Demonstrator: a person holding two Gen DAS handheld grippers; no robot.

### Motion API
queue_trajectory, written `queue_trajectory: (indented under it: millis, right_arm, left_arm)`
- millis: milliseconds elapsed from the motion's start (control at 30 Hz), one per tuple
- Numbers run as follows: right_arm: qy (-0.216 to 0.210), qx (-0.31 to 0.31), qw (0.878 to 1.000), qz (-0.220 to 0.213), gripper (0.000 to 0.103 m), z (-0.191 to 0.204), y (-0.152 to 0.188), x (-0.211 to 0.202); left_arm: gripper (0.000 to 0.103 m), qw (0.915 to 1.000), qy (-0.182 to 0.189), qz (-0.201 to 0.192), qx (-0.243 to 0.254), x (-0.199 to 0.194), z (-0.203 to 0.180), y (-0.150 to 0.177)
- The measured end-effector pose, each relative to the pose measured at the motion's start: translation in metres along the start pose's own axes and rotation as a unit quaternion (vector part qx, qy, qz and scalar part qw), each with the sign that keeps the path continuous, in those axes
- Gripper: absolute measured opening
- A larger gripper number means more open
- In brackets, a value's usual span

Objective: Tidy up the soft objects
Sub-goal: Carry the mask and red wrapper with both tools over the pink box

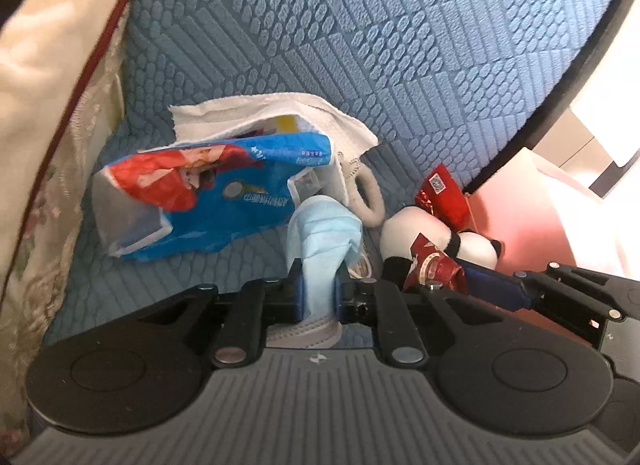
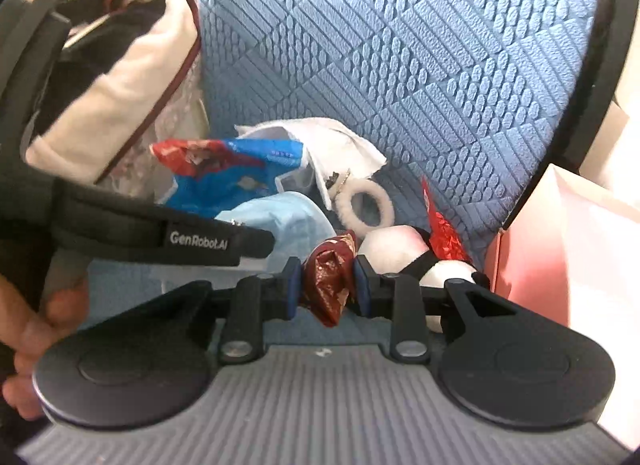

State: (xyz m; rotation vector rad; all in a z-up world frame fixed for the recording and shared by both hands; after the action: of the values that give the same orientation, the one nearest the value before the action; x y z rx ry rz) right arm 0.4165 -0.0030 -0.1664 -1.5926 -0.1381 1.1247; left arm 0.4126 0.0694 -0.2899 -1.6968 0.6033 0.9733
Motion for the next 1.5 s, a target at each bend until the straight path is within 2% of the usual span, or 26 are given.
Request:
queue_trajectory:
  millis: [533,733,1000,1200,1500]
  right_arm:
    - [0.030,0.036,0.998,-0.029,0.032,0.002,0.022,-0.032]
    - [0.028,0.053,0.996,-0.060,0.032,0.009,0.024,-0.061]
    - [0.016,0.088,0.991,-0.095,0.032,0.009,0.035,-0.103]
    - [-0.007,0.094,0.991,-0.091,0.032,0.023,0.052,-0.126]
    - [-0.008,0.115,0.990,-0.085,0.032,0.018,0.075,-0.158]
  left_arm:
    - [0.016,0.9998,-0.014,-0.012,-0.004,-0.037,0.007,0.032]
    - [0.016,0.9997,-0.001,-0.021,-0.014,-0.060,0.000,0.037]
    - [0.016,0.9986,-0.012,-0.034,-0.039,-0.098,-0.008,0.048]
    - [0.016,0.9977,-0.015,-0.033,-0.057,-0.123,-0.006,0.070]
    - [0.016,0.9967,-0.016,-0.025,-0.075,-0.145,-0.013,0.092]
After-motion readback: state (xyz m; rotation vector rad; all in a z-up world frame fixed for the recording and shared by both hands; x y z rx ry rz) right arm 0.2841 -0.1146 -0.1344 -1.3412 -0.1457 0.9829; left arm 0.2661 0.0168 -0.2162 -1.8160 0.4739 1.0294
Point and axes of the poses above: each gripper's, at about its wrist camera, not at the fingertips, and x roughly the way its jaws point, z to its left, y to its underside, the point moved 10 cm from there along x, roughly the way its jaws point, and after that the axes turned 15 degrees about -y, right-handed, at the moved point
